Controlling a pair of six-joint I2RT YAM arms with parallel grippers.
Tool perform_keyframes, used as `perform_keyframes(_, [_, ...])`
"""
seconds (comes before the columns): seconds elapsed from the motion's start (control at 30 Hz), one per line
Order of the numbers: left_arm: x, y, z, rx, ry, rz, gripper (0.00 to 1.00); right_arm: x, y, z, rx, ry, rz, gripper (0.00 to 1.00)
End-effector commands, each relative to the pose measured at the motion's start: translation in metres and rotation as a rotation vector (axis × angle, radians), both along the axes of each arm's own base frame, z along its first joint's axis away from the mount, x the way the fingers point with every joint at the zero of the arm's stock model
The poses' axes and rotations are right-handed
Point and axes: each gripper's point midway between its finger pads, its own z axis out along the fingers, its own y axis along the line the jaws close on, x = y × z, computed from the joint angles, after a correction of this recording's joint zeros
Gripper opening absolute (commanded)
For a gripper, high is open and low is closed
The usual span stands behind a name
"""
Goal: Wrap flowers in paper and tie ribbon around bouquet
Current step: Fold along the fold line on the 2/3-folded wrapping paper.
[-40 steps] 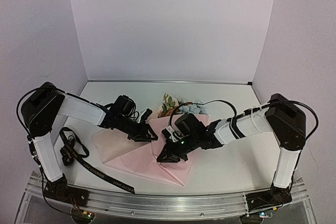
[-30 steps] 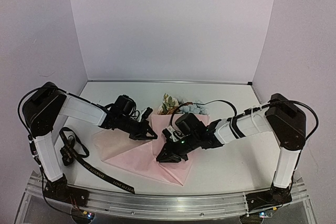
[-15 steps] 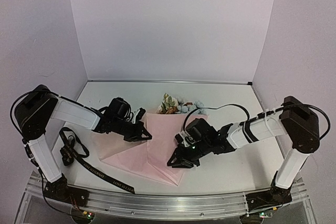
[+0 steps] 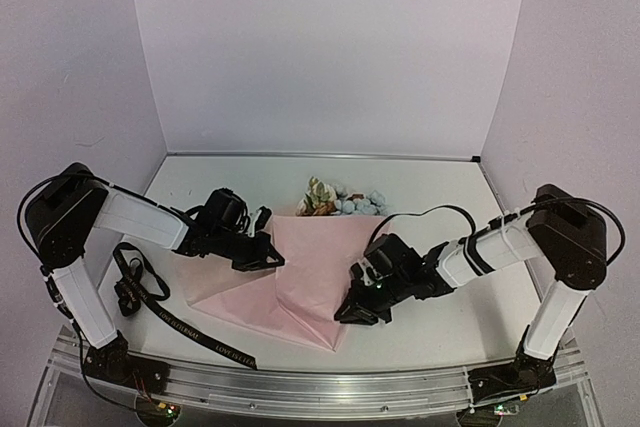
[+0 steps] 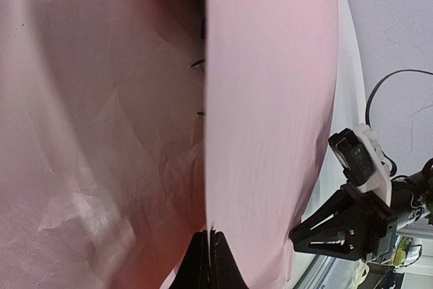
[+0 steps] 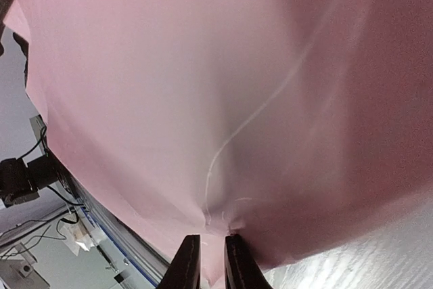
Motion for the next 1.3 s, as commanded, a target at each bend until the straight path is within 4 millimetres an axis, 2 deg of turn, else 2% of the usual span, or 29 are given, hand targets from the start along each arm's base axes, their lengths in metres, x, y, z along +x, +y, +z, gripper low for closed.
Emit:
perform_keyframes(0.0, [0.006, 0.001, 0.008, -0.009, -0.033, 0.022, 0.00, 0.025, -0.002, 0.018, 0.046, -0.038, -0.076, 0.13])
perform_keyframes(0.23, [0.006, 0.001, 0.007, -0.010, -0.033, 0.021, 0.00, 0.073, -0.003, 0.051, 0.127, -0.050, -0.181, 0.14])
perform_keyframes(0.3, [0.006, 0.001, 0.005, -0.007, -0.033, 0.022, 0.00, 0.083, -0.006, 0.046, 0.123, -0.036, -0.205, 0.14])
perform_keyframes(0.4, [0.007, 0.002, 0.004, -0.001, -0.032, 0.029, 0.00, 0.094, -0.020, 0.028, 0.091, -0.005, -0.249, 0.13])
perform_keyframes(0.57, [0.007, 0.003, -0.001, 0.009, -0.019, 0.034, 0.00, 0.103, -0.042, 0.001, 0.044, 0.040, -0.296, 0.13])
perform_keyframes(0.7, [0.007, 0.003, -0.003, 0.011, -0.013, 0.036, 0.00, 0.111, -0.053, -0.013, 0.025, 0.067, -0.326, 0.13])
perform_keyframes(0.9, [0.008, 0.001, -0.003, 0.010, -0.009, 0.034, 0.00, 0.134, -0.071, -0.003, 0.045, 0.057, -0.401, 0.13])
perform_keyframes(1.07, [0.008, -0.001, -0.006, 0.009, -0.004, 0.024, 0.00, 0.158, -0.074, 0.011, 0.086, 0.052, -0.450, 0.13])
perform_keyframes(1.27, [0.009, -0.003, -0.009, 0.008, 0.003, 0.020, 0.00, 0.193, -0.085, 0.010, 0.093, 0.070, -0.526, 0.13])
